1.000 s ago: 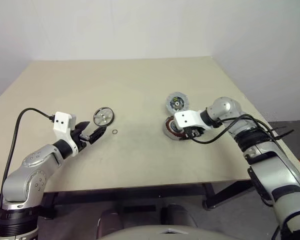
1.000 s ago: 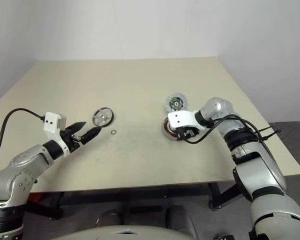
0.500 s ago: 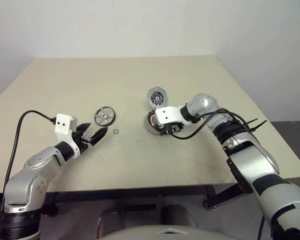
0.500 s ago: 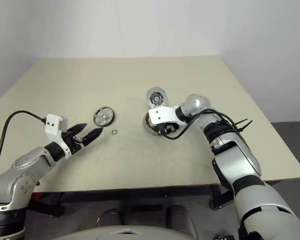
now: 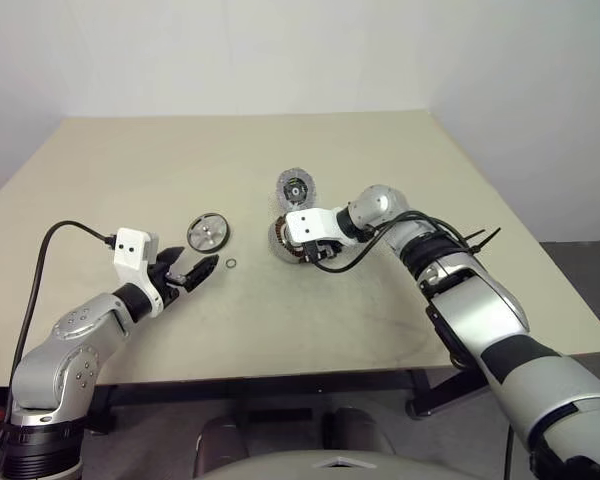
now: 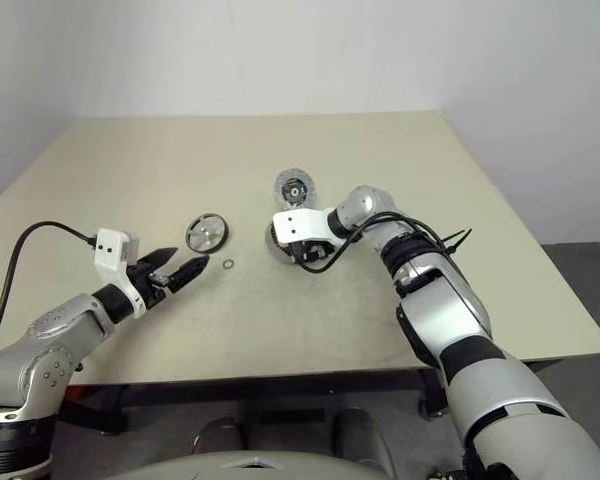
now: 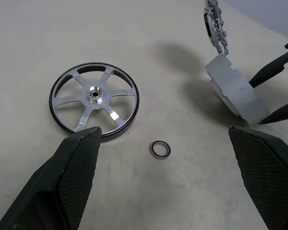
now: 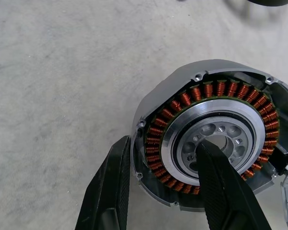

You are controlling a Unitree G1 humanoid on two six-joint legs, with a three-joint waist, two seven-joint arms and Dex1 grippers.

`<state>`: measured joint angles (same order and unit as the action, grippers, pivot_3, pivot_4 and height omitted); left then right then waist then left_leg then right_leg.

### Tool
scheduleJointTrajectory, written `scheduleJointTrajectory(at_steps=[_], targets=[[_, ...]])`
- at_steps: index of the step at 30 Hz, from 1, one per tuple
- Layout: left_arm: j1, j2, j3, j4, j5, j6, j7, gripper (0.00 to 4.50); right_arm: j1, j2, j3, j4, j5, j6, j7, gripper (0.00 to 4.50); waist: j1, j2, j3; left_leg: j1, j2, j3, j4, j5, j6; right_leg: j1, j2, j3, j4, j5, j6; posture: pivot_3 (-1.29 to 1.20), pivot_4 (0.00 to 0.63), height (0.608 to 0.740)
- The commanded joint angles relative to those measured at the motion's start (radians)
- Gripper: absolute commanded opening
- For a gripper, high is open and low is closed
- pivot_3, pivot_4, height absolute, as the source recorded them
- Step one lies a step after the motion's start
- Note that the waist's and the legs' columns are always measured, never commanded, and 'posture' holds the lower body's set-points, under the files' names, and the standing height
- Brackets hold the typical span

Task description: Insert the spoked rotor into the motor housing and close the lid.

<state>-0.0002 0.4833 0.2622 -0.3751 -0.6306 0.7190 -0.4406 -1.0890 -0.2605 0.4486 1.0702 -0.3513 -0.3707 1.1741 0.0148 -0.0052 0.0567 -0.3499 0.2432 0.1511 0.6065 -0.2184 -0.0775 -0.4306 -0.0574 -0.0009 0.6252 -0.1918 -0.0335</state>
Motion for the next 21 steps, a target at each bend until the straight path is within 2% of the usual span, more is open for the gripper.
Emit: scheduleJointTrajectory(at_steps=[1, 14, 21], targets=[[-0.009, 0.003, 0.007, -0.044, -0.010, -0.005, 0.002, 4.50, -0.027, 0.016, 0.005, 0.030, -0.016, -0.015, -0.044, 1.99, 0.000, 0.000, 0.000, 0.001, 0.000, 0.000, 0.000, 0.000, 0.000, 0.001, 0.000, 0.000, 0.000, 0.000, 0.000, 0.00, 0.000, 0.740], [-0.003, 0.001, 0.012, -0.043, -0.006, -0.010, 0.007, 4.50, -0.026, 0.017, 0.002, 0.049, -0.032, -0.072, -0.071, 1.99, 0.000, 0.000, 0.000, 0.001, 0.000, 0.000, 0.000, 0.000, -0.001, 0.002, 0.000, 0.000, 0.001, 0.002, -0.002, 0.00, 0.000, 0.740], [-0.007, 0.001, 0.009, -0.039, -0.008, -0.010, 0.006, 4.50, -0.032, 0.022, -0.015, 0.045, -0.012, -0.060, -0.038, 1.99, -0.001, 0.000, 0.000, 0.001, 0.000, 0.000, 0.000, 0.000, -0.001, 0.002, 0.000, 0.000, 0.001, 0.002, -0.003, 0.00, 0.000, 0.740]])
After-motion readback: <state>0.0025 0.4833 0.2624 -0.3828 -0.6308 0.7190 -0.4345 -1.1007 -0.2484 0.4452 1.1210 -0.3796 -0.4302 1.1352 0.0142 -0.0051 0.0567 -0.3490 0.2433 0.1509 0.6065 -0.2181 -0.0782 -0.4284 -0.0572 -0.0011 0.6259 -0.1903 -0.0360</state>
